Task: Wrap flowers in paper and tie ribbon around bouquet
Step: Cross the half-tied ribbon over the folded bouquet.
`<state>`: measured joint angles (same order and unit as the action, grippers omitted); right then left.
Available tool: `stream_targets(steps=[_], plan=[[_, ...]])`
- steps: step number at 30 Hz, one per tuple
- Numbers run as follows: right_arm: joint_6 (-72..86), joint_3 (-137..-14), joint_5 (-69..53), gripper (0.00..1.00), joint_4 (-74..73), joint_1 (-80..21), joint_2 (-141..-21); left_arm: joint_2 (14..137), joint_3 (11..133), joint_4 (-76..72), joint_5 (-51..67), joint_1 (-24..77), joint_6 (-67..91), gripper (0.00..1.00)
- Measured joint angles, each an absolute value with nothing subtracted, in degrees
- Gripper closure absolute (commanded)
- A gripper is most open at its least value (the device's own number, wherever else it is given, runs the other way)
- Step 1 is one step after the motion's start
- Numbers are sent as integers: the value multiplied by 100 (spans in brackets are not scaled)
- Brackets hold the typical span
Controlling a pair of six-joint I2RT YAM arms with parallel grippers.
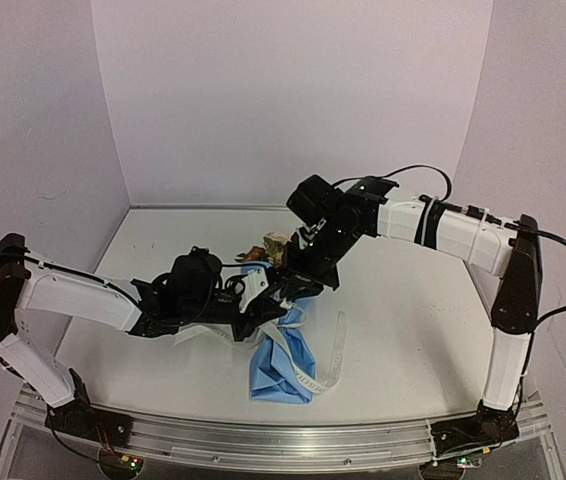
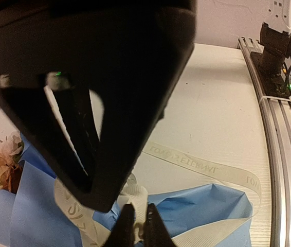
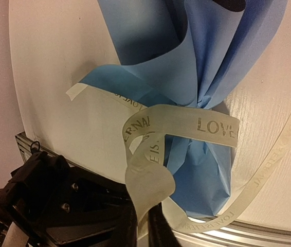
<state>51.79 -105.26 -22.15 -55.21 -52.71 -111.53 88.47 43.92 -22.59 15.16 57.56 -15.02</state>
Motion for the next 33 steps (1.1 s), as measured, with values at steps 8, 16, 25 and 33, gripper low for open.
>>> stream_targets(steps=[8,16,25,33], plan=[[4253,-9130,-1997,58,-4789,-5271,-10368,8826,4209,-2652,1527,5650,-1074,100],[2959,-7161,-1846,52,-3001,-5332,-9287,8768,4073,-2879,1971,5253,-553,100],[1982,-6729,-2024,50,-1932,-5744,-9305,8761,4080,-2902,2563,4917,-250,100],[1499,-6729,-2105,49,-1870,-5983,-9347,8761,4140,-2649,2923,4890,-257,100]])
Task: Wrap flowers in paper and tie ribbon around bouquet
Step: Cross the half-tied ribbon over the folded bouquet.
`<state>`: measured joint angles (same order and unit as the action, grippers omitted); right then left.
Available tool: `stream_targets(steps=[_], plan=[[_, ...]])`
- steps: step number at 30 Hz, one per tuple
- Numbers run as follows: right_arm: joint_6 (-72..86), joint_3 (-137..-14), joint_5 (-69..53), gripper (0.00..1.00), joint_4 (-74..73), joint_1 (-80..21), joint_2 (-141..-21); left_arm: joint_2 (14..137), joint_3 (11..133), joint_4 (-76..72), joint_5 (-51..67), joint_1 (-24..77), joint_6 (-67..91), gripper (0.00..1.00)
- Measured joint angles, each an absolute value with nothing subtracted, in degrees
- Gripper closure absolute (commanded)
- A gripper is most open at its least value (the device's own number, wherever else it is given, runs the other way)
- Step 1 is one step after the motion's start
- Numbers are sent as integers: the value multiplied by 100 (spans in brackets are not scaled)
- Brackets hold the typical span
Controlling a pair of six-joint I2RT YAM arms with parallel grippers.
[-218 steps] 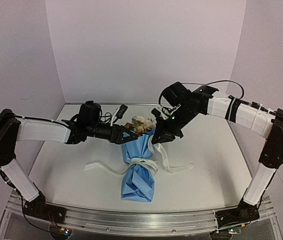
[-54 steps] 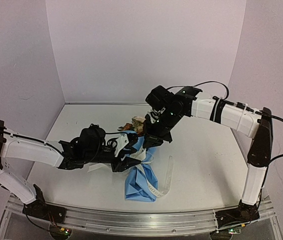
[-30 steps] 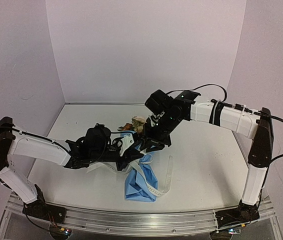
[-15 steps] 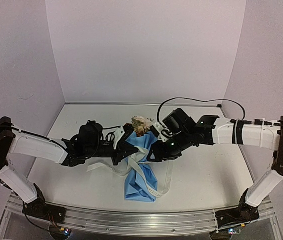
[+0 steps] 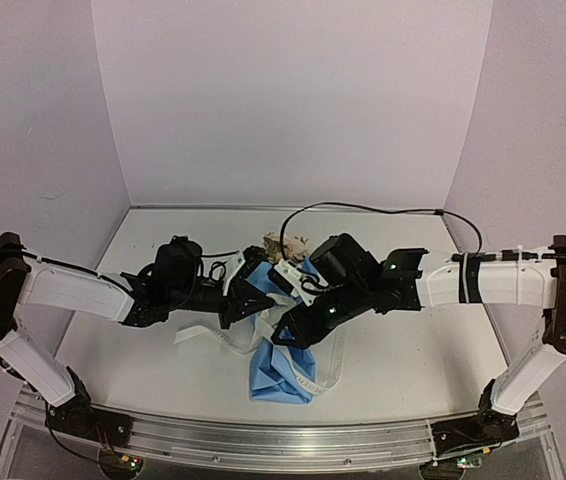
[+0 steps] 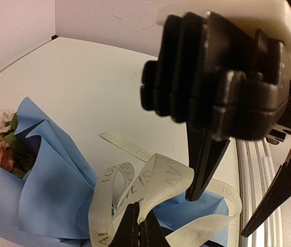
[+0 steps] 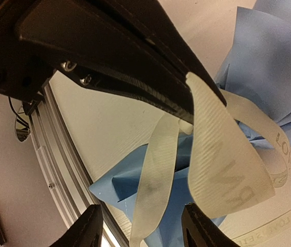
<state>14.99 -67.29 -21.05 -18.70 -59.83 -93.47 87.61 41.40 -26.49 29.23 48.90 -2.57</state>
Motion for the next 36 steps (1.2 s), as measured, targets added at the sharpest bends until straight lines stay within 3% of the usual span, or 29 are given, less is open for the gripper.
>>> stream_targets(steps=[25,32,36], plan=[[407,-6307,-1787,40,-2062,-6307,-9357,8788,4941,-932,4099,4675,-559,99],[303,-6309,-1655,51,-2079,-6311,-9415,8839,4986,-714,4191,4654,-620,99],[313,-6309,-1591,65,-2092,-6311,-9473,8847,4984,-630,4200,4631,-619,99]])
